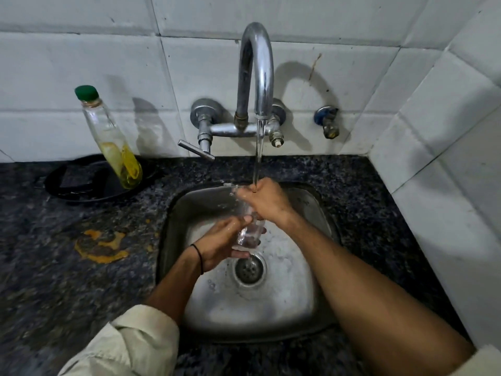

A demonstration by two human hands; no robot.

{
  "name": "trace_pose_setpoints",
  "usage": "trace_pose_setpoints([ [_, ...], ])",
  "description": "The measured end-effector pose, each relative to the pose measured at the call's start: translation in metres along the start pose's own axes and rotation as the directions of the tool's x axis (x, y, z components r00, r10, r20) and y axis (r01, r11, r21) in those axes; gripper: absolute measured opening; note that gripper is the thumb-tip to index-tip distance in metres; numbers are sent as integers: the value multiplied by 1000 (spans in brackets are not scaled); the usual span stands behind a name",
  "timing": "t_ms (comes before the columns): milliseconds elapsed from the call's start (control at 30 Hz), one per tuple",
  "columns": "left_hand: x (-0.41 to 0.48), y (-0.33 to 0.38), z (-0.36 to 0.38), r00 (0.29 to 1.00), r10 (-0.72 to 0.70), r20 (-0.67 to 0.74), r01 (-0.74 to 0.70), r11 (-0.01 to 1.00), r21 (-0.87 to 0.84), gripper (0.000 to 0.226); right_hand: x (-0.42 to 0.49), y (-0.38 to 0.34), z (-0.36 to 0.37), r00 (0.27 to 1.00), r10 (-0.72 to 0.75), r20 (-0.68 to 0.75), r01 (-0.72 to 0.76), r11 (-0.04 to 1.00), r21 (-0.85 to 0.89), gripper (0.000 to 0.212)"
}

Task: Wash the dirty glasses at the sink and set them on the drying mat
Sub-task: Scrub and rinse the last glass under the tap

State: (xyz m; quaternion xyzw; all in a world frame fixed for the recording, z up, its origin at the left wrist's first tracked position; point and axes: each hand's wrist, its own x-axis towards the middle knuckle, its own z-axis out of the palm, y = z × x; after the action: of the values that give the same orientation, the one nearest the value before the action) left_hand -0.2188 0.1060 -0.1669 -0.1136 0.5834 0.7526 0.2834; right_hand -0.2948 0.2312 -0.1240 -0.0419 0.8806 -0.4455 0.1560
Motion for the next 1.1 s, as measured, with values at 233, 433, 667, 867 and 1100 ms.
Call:
trace_pose_setpoints([
  [233,10,-5,2,920,292,-262,-289,956,52,38,-35,-22,-11,876,-388,288,482,656,-581,26],
  [433,16,11,-3,793,551,-258,-377,778,503,59,-41,10,-28,785,-483,389,578,345,-739,33],
  [667,26,-9,13,733,614,-292,-373,722,582,70,-32,-13,25,955,292,-51,-273,932,240,15],
  [867,20,-4,-4,784,584,-211,-389,727,566,62,-62,-6,-18,828,-324,457,555,363,-748,42],
  [1100,21,-11,-6,722,645,-250,-398,683,612,64,-53,-15,-26,799,-323,507,601,424,-677,52],
])
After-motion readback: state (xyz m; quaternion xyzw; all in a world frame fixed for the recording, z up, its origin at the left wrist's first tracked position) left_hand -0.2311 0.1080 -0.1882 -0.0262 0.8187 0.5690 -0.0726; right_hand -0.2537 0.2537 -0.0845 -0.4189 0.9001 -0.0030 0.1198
